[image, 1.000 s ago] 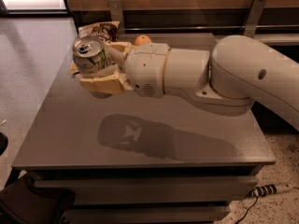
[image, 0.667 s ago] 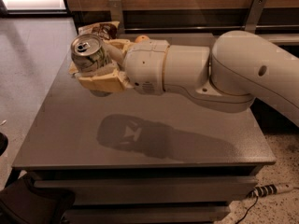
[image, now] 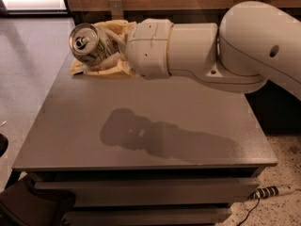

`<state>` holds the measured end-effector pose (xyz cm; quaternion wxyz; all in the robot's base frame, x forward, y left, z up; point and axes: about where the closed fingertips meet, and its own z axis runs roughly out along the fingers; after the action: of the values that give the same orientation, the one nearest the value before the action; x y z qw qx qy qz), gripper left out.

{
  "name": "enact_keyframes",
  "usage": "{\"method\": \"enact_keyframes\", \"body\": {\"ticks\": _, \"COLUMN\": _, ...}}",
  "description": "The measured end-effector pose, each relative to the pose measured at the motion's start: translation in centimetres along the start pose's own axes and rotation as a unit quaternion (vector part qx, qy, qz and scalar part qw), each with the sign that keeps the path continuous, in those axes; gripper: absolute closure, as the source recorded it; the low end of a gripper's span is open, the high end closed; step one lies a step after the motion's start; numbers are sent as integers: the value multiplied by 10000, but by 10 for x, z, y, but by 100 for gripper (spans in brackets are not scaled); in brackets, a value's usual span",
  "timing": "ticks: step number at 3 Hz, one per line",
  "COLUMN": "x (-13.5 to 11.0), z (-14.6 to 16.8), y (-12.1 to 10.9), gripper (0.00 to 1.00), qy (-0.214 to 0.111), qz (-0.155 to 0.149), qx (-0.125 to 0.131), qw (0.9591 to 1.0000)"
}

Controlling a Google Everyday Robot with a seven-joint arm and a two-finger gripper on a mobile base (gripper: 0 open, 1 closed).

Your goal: Pick 7up can

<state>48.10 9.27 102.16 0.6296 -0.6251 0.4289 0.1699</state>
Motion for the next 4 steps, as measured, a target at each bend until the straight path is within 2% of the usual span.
{"method": "enact_keyframes", "body": {"ticks": 1, "x": 0, "z": 0, "y": 0, "gripper": 100, "qy": -8, "qz": -41, "qx": 18, "qw": 10000}}
{"method": "enact_keyframes", "body": {"ticks": 2, "x": 1, "z": 1, "y": -2, "gripper": 100, "qy": -60, "qz": -324, "qx": 143, "qw": 9994}}
{"method": "enact_keyframes", "body": {"ticks": 3, "x": 4, "z": 1, "y": -17, "gripper": 100, "qy": -38, "qz": -1066, "qx": 188, "qw": 9941}}
{"method": "enact_keyframes", "body": {"ticks": 4, "x": 8, "z": -2, "y": -34, "gripper": 100, "qy": 82, "qz": -2117, "qx": 245, "qw": 9770}}
